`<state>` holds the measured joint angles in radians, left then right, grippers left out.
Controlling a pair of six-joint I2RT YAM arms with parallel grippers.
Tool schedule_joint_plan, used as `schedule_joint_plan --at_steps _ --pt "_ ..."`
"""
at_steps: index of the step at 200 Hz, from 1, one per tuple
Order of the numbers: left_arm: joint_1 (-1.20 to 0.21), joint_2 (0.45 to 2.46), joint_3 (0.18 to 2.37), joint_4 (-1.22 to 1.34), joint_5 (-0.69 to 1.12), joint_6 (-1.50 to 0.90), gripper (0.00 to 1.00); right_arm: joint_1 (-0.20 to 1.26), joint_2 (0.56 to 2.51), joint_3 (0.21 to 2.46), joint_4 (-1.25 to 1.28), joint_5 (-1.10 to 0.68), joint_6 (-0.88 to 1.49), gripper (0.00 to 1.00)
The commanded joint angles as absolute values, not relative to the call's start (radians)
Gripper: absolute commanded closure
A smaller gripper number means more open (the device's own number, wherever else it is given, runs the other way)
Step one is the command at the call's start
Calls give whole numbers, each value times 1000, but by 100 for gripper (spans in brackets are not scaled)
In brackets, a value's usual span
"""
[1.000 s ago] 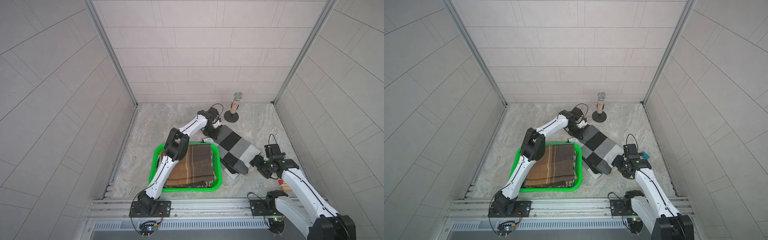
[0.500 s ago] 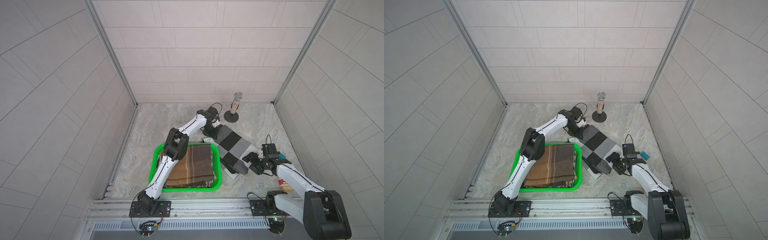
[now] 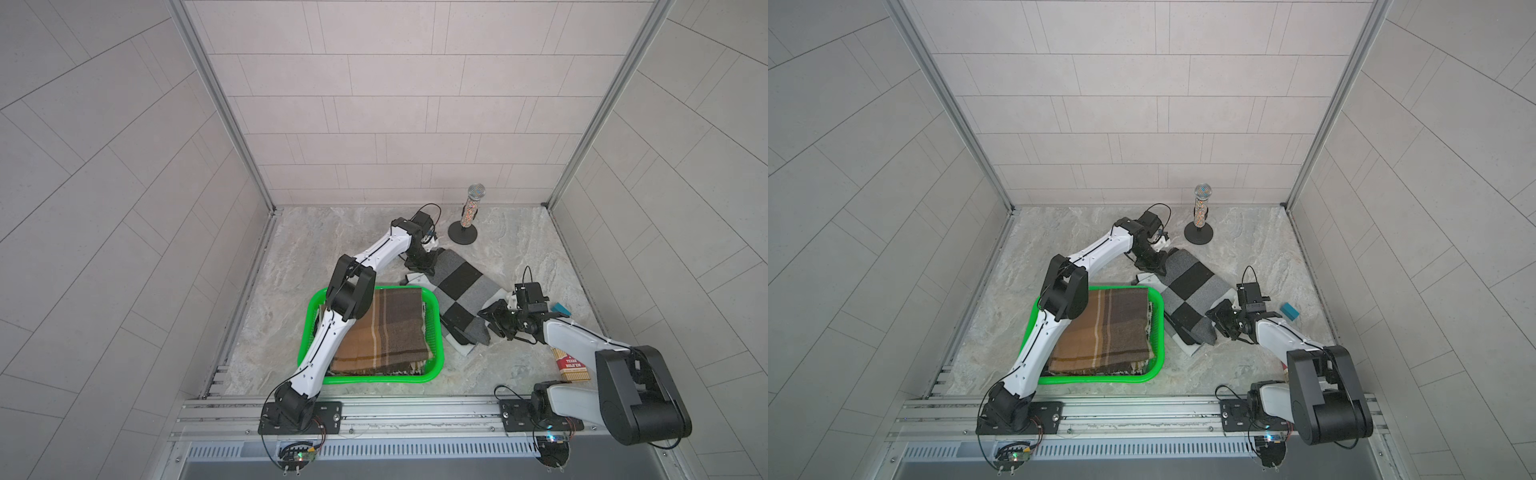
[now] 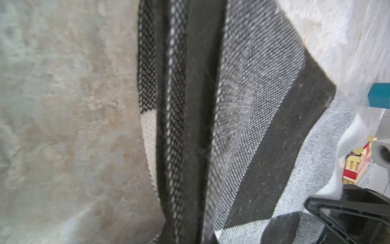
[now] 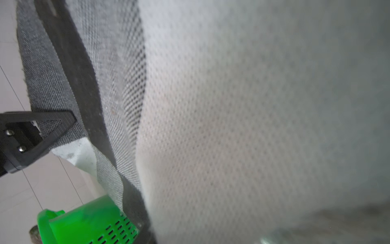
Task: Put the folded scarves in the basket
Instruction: Pick up the scarf at the center of the board.
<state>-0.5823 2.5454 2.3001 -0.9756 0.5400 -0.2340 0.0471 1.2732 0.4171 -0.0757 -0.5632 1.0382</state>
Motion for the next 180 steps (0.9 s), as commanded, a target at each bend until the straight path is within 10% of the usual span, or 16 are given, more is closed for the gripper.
schedule_joint_plan --at_steps 1,38,180 --pt "-582 2496 2326 -960 573 -272 100 57 1308 419 -125 -508 1050 74" --pt "-583 2482 2330 -938 602 -338 100 58 1319 466 -154 -476 1033 100" --pt "-582 2330 2313 -894 595 -558 100 61 1169 814 -503 -408 914 100"
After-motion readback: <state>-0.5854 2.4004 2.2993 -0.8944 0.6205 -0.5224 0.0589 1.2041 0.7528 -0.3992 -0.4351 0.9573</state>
